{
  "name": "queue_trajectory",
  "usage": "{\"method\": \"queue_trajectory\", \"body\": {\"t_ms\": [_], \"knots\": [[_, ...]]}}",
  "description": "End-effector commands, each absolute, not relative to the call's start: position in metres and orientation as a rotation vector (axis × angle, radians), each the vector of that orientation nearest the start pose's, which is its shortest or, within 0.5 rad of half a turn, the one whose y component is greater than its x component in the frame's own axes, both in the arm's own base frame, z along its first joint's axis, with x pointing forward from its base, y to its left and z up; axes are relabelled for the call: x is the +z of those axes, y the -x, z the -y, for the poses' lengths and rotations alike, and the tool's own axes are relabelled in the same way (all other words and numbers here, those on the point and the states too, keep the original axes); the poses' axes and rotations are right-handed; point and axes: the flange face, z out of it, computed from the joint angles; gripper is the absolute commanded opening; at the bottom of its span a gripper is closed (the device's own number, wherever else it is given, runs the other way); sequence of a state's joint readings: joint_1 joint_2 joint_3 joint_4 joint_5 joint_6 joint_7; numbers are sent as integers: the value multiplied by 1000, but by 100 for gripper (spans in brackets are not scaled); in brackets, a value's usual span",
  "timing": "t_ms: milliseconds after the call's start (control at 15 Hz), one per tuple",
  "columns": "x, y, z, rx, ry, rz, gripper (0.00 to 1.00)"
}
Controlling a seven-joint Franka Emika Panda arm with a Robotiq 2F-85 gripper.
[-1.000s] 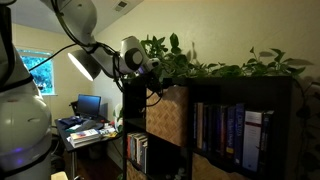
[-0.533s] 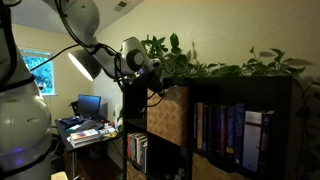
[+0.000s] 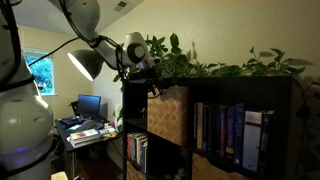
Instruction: Pull out the brown basket then put the socks one at a time in the basket then push in the basket
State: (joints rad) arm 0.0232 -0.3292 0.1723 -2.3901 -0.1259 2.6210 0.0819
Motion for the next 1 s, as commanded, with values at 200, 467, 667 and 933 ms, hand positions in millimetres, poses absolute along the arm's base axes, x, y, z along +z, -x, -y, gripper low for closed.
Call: {"method": "queue_trajectory", "body": {"t_ms": [200, 467, 667, 933], "knots": [[536, -474, -102, -503, 3068, 485, 98], [541, -464, -102, -323, 3090, 537, 100], [542, -458, -104, -267, 3126, 567, 100], [535, -463, -102, -293, 3122, 540, 100]]}}
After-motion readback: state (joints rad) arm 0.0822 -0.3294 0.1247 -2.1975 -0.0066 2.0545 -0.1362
